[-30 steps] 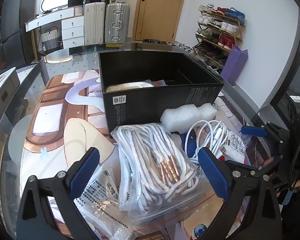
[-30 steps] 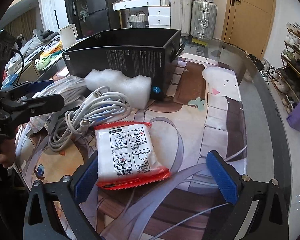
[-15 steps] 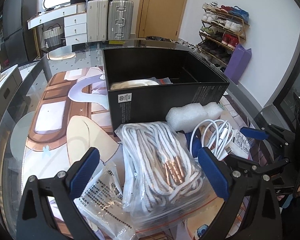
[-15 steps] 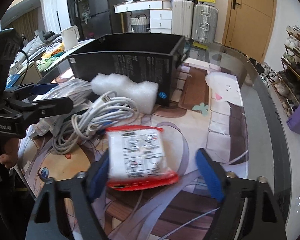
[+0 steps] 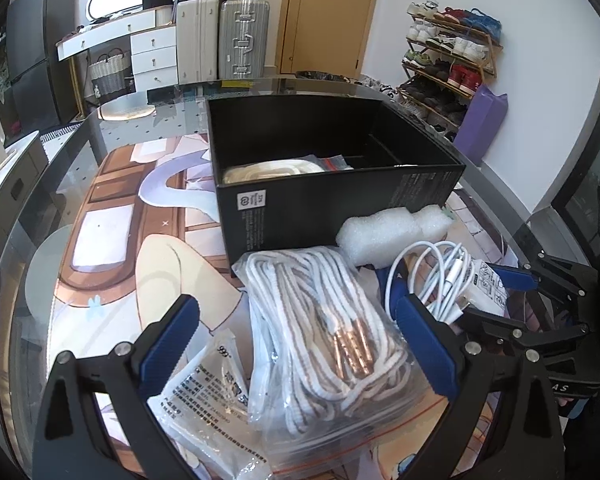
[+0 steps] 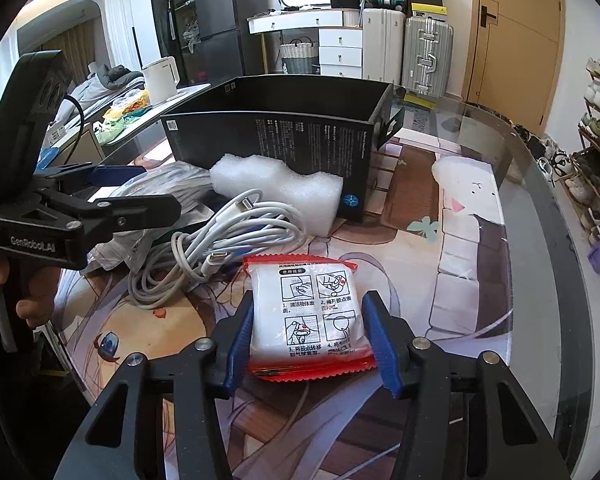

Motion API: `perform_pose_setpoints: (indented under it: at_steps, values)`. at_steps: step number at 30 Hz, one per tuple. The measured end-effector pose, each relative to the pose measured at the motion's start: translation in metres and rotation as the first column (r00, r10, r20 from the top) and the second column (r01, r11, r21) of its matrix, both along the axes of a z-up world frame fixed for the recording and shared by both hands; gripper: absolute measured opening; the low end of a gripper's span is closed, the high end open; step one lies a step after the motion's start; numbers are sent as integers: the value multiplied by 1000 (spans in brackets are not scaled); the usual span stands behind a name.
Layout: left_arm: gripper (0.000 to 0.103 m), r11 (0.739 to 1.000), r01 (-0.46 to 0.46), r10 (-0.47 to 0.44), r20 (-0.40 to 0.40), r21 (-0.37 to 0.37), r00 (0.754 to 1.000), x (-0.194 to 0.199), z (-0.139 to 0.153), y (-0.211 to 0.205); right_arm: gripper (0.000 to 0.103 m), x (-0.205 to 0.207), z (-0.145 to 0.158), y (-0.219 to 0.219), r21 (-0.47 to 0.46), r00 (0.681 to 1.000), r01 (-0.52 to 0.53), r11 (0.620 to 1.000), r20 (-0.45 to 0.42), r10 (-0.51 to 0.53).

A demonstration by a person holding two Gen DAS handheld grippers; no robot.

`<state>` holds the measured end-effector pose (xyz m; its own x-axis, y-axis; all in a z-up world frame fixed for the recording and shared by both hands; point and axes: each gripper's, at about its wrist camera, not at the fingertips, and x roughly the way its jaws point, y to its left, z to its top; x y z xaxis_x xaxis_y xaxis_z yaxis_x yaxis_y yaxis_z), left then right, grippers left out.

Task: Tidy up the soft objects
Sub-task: 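Grasp the snack packet with the right gripper while the left grasps a bagged rope bundle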

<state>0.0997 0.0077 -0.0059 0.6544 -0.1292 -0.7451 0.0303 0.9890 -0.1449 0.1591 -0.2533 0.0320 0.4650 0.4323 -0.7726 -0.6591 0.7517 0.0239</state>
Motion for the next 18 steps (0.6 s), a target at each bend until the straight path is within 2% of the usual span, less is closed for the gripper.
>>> perform_pose_setpoints:
  at_steps: [3,5,7,12,18]
  values:
    - [98,1000,2,-2,-3,0,1000,0,-2,-1,53,0,0,0,2,1000,4,1000,3,-4]
    - [93,1000,11,-11,-2,-1,1000,-1,-2,-2,53,0,0,0,0,1000,4,1000,5,-4]
    - [74,1000,29,-29,2,-9,1000,-2,-1,-3,53,0,0,0,1,1000,5,1000,4,-5]
    - [46,999,44,-43,21,-23,999,-7,3,-4,53,0,-1,-1,4,1000,6,1000,2,-6]
    - [39,998,51,-50,37,-33,998,-14,5,-2,53,0,-1,-1,5,1000,10,1000,1,-10]
